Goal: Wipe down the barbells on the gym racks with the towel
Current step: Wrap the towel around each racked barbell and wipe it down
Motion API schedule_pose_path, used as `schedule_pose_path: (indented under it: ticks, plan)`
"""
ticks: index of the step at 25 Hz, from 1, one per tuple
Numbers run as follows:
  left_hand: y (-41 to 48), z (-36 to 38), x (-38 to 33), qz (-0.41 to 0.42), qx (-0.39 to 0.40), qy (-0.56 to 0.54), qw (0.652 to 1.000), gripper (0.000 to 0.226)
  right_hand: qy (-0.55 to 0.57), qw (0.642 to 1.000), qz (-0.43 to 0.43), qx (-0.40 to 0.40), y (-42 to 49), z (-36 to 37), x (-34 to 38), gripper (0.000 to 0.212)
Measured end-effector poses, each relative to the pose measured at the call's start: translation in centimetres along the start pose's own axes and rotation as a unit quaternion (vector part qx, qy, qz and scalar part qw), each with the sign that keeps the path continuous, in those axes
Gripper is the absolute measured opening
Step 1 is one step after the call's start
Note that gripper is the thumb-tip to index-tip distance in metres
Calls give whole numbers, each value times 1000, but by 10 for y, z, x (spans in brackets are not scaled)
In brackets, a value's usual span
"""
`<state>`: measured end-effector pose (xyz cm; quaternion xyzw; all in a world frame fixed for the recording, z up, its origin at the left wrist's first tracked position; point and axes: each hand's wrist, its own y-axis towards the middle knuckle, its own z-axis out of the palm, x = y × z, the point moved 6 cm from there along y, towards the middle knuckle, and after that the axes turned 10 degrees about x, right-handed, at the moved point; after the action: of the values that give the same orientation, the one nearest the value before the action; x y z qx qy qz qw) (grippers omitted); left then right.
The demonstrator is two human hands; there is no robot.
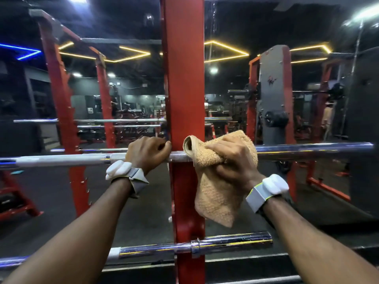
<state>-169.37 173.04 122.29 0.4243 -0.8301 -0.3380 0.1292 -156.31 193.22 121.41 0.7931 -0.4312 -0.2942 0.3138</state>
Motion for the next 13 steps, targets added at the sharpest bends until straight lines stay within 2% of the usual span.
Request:
schedule_pose_path:
  ticks: [2,5,9,13]
  plan:
    - [-1,-4,1,-1,-23,-72,997,44,50,998,-6,-28,3,1,8,54]
    - [-1,-16,6,30,-74,-212,974,45,96,993,-32,-58,18,4,22,52]
    - [-19,-23,41,-22,-133,-232,963,49,123,985,-80,-94,37,17,50,39]
    - [-33,-44,61,-29,-140,-215,966,46,101,987,-91,-86,50,26,69,46]
